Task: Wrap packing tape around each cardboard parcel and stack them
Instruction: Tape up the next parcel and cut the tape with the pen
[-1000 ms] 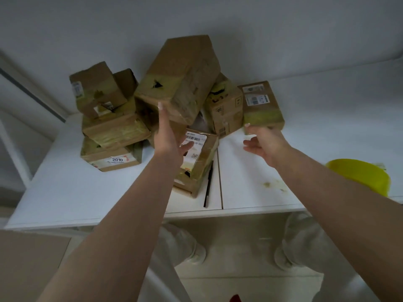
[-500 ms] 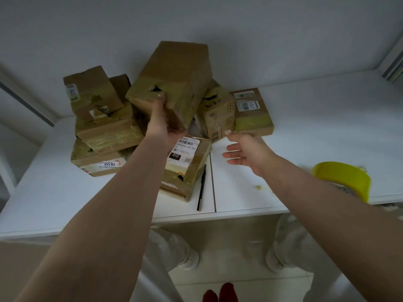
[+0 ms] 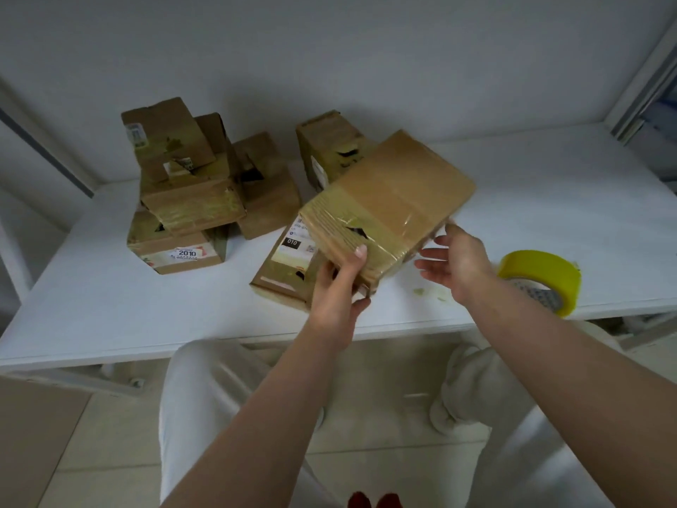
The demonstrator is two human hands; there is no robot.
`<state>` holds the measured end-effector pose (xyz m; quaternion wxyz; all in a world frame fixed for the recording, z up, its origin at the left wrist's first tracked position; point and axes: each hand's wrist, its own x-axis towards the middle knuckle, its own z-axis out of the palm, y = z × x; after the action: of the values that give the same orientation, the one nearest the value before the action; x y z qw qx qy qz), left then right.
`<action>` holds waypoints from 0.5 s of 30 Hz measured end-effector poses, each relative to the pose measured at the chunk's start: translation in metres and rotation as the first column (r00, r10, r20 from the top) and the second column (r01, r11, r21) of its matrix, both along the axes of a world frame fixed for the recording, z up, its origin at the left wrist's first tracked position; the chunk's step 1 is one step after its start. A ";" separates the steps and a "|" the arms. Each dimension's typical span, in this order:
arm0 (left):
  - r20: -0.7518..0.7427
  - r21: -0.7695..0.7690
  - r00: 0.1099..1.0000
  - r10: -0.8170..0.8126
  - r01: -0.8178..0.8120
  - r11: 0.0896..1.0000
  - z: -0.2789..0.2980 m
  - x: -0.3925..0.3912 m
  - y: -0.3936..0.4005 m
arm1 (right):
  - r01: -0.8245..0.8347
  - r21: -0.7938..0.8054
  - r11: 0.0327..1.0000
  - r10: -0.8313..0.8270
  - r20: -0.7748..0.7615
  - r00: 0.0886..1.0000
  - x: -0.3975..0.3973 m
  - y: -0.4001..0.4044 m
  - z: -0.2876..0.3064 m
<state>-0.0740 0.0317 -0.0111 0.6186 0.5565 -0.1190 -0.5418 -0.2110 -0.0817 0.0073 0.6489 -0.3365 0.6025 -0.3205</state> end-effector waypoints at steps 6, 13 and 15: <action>-0.090 0.163 0.994 0.058 -0.043 0.986 -0.013 -0.045 0.013 | -0.061 0.071 0.996 0.068 -0.098 0.993 -0.013 0.022 -0.017; -0.147 0.289 0.976 -0.160 0.197 0.937 -0.014 -0.066 0.030 | -0.123 0.045 0.991 0.129 -0.203 0.971 -0.025 0.028 -0.030; -0.078 0.343 0.979 -0.186 0.202 0.917 -0.016 -0.062 0.030 | -0.155 0.037 0.987 0.159 -0.209 0.965 -0.028 0.030 -0.032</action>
<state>-0.1357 0.0618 -0.0273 0.4556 0.6310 -0.0620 -0.6249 -0.2386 -0.0520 -0.0251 0.6077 -0.4087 0.6429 -0.2244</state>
